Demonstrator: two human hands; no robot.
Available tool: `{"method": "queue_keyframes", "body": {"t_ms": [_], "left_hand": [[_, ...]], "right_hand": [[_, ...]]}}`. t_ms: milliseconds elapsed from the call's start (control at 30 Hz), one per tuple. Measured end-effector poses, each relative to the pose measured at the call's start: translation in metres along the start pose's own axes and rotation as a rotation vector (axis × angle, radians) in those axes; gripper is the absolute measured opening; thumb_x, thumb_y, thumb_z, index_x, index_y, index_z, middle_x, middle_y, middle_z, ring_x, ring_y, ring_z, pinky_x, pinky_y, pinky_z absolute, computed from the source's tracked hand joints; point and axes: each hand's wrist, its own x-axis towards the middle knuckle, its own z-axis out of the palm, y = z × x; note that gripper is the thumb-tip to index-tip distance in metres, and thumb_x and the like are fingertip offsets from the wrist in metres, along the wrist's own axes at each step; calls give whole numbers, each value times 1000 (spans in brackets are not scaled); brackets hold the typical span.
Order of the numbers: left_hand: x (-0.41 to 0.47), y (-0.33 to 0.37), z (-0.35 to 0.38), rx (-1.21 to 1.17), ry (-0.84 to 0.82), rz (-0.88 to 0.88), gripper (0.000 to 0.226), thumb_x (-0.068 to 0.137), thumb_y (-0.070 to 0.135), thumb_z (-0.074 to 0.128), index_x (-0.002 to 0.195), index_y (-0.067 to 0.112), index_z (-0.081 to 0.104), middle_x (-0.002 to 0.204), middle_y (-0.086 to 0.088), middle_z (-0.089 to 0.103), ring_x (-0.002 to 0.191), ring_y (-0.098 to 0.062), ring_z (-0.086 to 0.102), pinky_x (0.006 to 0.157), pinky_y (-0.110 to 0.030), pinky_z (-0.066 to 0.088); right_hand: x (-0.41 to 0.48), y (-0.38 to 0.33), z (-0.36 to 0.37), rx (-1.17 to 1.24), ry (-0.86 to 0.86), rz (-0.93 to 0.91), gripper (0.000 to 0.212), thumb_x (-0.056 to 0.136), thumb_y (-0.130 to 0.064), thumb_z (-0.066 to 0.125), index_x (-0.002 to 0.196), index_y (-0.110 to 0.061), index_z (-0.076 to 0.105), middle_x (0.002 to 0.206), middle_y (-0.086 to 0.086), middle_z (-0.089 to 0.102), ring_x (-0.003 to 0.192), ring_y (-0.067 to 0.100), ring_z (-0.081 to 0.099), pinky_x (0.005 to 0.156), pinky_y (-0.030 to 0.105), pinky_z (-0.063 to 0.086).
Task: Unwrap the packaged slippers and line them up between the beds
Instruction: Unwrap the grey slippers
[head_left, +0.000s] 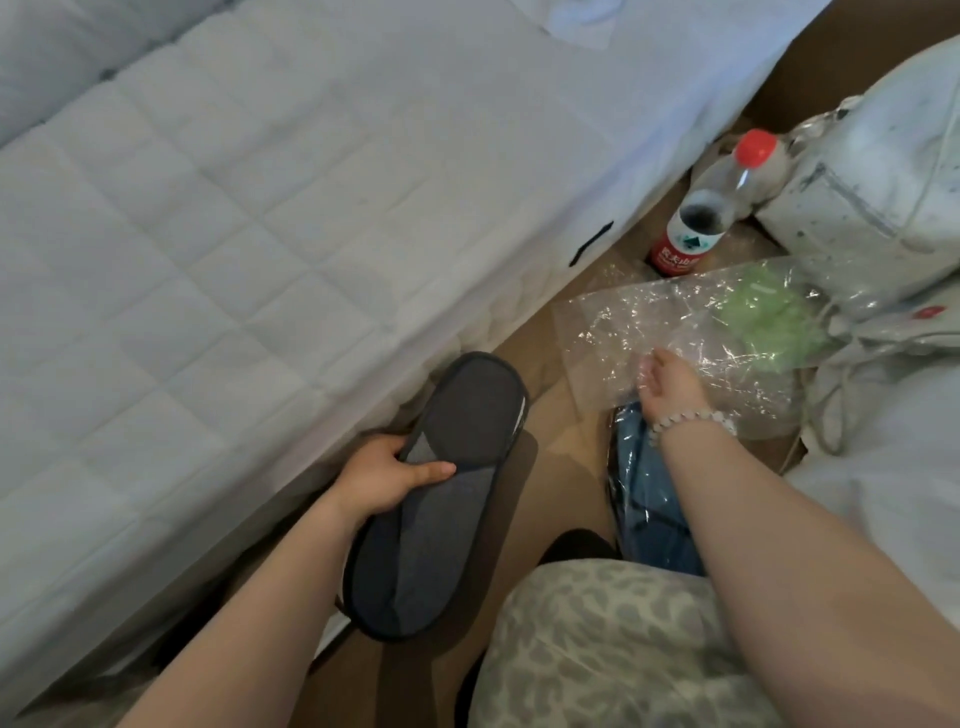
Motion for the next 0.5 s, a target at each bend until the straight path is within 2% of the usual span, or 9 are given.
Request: {"method": "queue_keyframes", "body": {"t_ms": [67,133,167,200,233,300,400,500], "left_hand": [[1,1,4,-12,1,2,37,75,27,78,107,11,69,95,1,65,74,-7,58,65,-20,45],[1,1,8,-27,3,-4,36,74,25,78,106,12,70,95,0,66,73,-7,59,67,-21,45],[0,2,9,-32,3,-5,35,74,25,79,105,12,70,94,1,66,72,-5,59,65,-21,45],[-1,3,10,-35,4,-4,34,74,25,79,104,12,70,92,1,66,71,-4,58,61,-19,45],[-2,4,10,-36,6,-2,33,74,25,79,103,12,70,90,2,66,70,-3,58,58,-17,44],[-5,6,9,-35,14,8,31,73,25,79,100,12,70,86,3,66,69,-2,59,55,-14,44],[-13,10,5,-40,25,32,29,73,23,79,97,9,71,85,2,66,67,-1,59,54,-13,44],[-23,13,-1,-41,39,47,27,72,25,80,93,10,70,87,0,66,71,-8,61,64,-22,48]], "right_hand": [[3,-1,-5,38,15,56,46,101,-15,37,141,8,34,118,4,61,66,8,42,53,0,36],[0,1,-9,-22,-2,30,49,99,-22,43,139,6,38,83,-5,54,62,4,43,62,7,39],[0,3,-12,-81,-8,-19,53,96,-27,49,138,4,41,79,-5,52,64,4,47,66,12,42],[-1,4,-13,-90,13,-2,58,91,-32,56,137,1,45,86,-2,56,73,6,54,73,16,45],[2,5,-15,-61,37,4,65,84,-38,64,136,-4,46,103,1,60,90,10,59,84,21,47],[6,8,-18,-14,58,16,85,70,-50,73,139,-10,43,132,3,55,117,18,54,102,31,41],[-18,-2,-14,-8,128,1,100,62,-59,76,140,-7,40,136,5,52,123,25,51,106,38,41],[-38,-9,-13,-82,207,-5,102,67,-56,75,144,-4,31,142,11,43,129,31,44,109,42,36]]}}
